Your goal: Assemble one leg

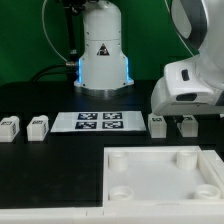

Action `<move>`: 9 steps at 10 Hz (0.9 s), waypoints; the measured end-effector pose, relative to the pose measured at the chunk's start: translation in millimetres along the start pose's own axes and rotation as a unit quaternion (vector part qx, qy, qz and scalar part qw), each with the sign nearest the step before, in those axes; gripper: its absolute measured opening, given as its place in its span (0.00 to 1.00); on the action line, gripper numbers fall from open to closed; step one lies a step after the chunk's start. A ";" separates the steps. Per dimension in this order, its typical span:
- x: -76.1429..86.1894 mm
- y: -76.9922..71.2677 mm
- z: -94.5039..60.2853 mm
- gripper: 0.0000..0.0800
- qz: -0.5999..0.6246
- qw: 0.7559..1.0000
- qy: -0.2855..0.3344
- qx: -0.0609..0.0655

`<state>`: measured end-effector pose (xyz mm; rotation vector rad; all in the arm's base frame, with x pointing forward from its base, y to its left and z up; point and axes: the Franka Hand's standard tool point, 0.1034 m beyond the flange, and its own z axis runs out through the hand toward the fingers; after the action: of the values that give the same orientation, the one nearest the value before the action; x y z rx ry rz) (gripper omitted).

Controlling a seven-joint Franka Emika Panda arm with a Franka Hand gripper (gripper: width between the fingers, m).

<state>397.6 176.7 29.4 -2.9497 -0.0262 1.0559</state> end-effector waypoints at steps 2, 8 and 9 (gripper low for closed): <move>-2.1 -1.4 6.0 0.81 0.009 1.000 -0.005 -0.004; -8.7 -5.3 36.5 0.81 0.033 0.998 -0.055 -0.001; -8.6 -2.2 34.5 0.81 0.036 0.998 -0.059 0.000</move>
Offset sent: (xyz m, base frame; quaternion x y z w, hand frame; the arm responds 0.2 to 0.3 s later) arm -0.0222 -0.0014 -0.0285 -0.0422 -0.0850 0.0748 0.9927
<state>369.0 178.7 8.2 -2.9046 0.0786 1.2361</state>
